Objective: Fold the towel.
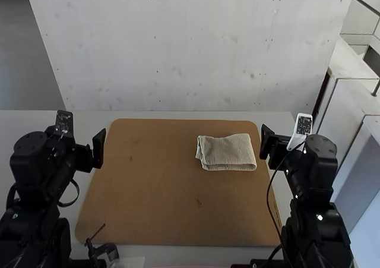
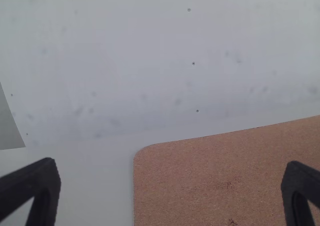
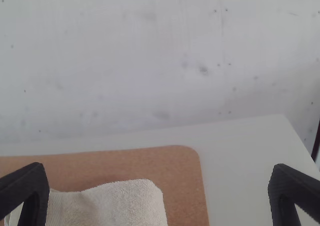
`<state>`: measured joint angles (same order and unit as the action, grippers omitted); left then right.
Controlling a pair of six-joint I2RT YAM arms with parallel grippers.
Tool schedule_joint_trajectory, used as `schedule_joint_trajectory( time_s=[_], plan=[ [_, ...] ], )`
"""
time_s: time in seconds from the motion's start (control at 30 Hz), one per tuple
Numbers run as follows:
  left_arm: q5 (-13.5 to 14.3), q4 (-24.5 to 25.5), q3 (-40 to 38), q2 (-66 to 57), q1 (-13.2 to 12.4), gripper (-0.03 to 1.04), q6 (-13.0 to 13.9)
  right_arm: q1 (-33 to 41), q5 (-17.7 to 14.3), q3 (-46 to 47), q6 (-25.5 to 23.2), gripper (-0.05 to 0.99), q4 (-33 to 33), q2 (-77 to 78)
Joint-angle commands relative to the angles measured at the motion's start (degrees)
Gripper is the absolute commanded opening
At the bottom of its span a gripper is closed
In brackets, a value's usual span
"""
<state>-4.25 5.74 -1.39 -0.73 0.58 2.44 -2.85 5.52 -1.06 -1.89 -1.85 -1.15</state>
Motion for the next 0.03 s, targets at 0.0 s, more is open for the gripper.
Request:
schedule_joint_trajectory(
  time_s=[0.0],
  plan=[
    [0.5,-0.6,1.4,0.5,-0.5,0.99,-0.4,0.5,1.0,1.1,0.3,0.96,-3.7,0.4]
  ],
)
